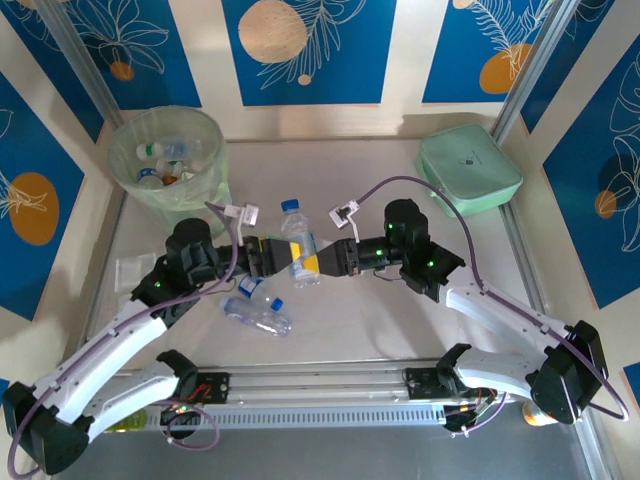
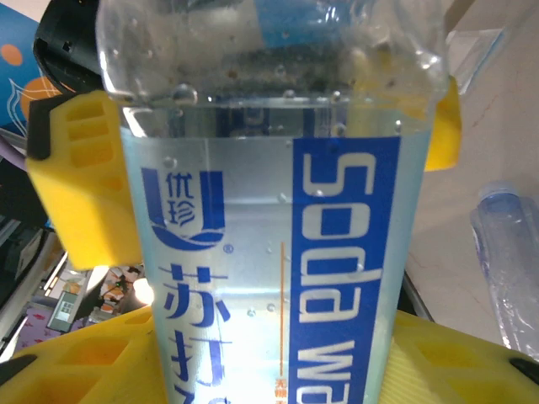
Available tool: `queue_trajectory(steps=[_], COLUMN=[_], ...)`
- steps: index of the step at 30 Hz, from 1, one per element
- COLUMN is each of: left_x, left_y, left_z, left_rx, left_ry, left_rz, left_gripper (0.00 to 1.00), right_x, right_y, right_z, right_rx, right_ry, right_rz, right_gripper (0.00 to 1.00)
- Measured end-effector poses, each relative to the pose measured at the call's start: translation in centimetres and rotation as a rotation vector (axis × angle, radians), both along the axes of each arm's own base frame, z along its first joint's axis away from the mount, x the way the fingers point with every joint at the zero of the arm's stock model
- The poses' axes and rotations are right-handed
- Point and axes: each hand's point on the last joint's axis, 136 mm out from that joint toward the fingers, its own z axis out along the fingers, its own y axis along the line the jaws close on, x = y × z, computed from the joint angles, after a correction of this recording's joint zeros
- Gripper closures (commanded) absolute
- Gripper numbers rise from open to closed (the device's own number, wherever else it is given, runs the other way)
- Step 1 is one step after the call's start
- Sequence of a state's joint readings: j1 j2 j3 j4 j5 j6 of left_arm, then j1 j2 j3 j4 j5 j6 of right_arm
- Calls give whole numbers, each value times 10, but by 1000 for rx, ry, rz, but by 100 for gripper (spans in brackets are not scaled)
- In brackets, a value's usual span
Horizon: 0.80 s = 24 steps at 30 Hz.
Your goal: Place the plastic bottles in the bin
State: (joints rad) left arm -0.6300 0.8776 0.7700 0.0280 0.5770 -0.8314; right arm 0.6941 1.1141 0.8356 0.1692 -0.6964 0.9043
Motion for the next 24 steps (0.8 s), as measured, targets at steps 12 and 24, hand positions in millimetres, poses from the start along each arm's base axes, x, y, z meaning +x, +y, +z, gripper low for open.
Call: queue_trajectory(steps=[12,24], left_x=[-4,3], left_y=[-20,-18], left_z=[29,33], left_rx=[-126,-105], left_ry=[-47,-38], left_rz=[-82,-47], left_gripper=[47,59], right_x=[-8,-1], right_y=[-10,-28], right_z=[10,13], right_rx=[68,37], right_ry=[-14,-45], right_rz=[21,-82], right_gripper=[45,5])
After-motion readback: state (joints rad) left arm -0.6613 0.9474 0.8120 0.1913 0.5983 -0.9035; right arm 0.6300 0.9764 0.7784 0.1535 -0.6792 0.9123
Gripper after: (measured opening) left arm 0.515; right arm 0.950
